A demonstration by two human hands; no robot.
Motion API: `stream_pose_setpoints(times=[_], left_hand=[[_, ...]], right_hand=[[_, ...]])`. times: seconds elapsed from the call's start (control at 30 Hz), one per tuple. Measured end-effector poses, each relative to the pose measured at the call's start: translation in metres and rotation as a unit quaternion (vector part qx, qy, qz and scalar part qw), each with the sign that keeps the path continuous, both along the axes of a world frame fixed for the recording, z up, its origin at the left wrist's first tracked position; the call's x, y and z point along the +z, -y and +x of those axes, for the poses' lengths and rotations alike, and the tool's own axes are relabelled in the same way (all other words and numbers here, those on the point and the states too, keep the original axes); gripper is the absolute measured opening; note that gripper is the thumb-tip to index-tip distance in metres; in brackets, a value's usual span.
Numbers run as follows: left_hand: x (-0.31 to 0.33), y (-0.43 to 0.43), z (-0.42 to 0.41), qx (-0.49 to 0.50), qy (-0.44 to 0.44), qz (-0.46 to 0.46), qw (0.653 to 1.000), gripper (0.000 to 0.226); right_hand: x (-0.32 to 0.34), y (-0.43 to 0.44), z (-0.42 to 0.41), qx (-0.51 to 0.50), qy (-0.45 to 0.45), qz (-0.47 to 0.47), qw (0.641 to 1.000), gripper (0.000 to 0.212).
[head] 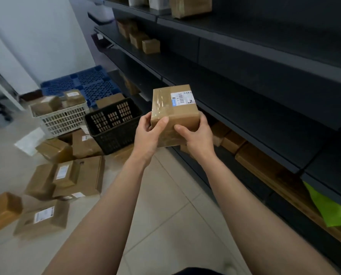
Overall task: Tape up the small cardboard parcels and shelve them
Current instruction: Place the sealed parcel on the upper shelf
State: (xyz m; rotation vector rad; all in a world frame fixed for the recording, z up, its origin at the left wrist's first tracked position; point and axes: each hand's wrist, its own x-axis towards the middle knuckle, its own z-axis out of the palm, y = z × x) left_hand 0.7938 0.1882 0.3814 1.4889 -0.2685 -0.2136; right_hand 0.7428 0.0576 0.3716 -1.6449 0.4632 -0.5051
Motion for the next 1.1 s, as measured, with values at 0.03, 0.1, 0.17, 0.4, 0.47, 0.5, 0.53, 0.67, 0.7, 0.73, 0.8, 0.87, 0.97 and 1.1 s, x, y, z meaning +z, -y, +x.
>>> stream_pose_setpoints(times=[0.03, 0.1, 0.17, 0.4, 0.47, 0.5, 0.53, 0.67, 0.7, 0.73, 0.8, 0.87, 0.97, 1.1], left_hand=[[0.004, -0.013, 0.009, -0.001, 0.006, -0.005, 1.0, 0.055], [0.013, -0.035, 0.028, -0.005, 0.02, -0.012, 1.0, 0.052], [0.021, -0.05, 0.047, -0.011, 0.03, -0.02, 0.999, 0.049], [0.041, -0.046, 0.107, -0.052, 0.07, -0.035, 0.996, 0.05], [0.048, -0.037, 0.125, -0.061, 0.08, -0.034, 0.994, 0.049], [0.053, -0.032, 0.134, -0.063, 0.085, -0.035, 0.994, 0.047], [0.058, -0.028, 0.144, -0.063, 0.091, -0.036, 0.993, 0.046], [0.08, -0.018, 0.187, -0.047, 0.117, -0.034, 0.991, 0.046], [0.085, -0.016, 0.198, -0.044, 0.125, -0.032, 0.991, 0.047], [0.088, -0.013, 0.209, -0.045, 0.132, -0.031, 0.99, 0.048], [0.095, -0.005, 0.232, -0.057, 0.139, -0.033, 0.988, 0.049], [0.1, 0.006, 0.252, -0.07, 0.147, -0.034, 0.986, 0.049], [0.106, 0.03, 0.286, -0.108, 0.146, -0.059, 0.982, 0.048], [0.116, 0.056, 0.333, -0.18, 0.142, -0.085, 0.97, 0.048]], right_hand=[[0.005, -0.014, 0.008, -0.004, 0.007, -0.003, 1.0, 0.076], [0.014, -0.037, 0.024, -0.013, 0.022, -0.005, 1.0, 0.074], [0.023, -0.054, 0.039, -0.026, 0.03, -0.011, 0.999, 0.073], [0.05, -0.061, 0.082, -0.075, 0.058, -0.048, 0.994, 0.07], [0.059, -0.052, 0.098, -0.079, 0.071, -0.051, 0.993, 0.068], [0.063, -0.047, 0.107, -0.078, 0.08, -0.049, 0.993, 0.067], [0.067, -0.043, 0.117, -0.076, 0.088, -0.049, 0.992, 0.067], [0.084, -0.033, 0.161, -0.061, 0.105, -0.038, 0.992, 0.066], [0.089, -0.031, 0.172, -0.061, 0.108, -0.038, 0.992, 0.066], [0.094, -0.028, 0.183, -0.062, 0.11, -0.04, 0.991, 0.068], [0.101, -0.022, 0.201, -0.071, 0.111, -0.045, 0.99, 0.073], [0.107, -0.013, 0.217, -0.089, 0.112, -0.055, 0.988, 0.076], [0.115, 0.003, 0.241, -0.125, 0.118, -0.066, 0.983, 0.075], [0.125, 0.017, 0.277, -0.189, 0.13, -0.075, 0.97, 0.071]])
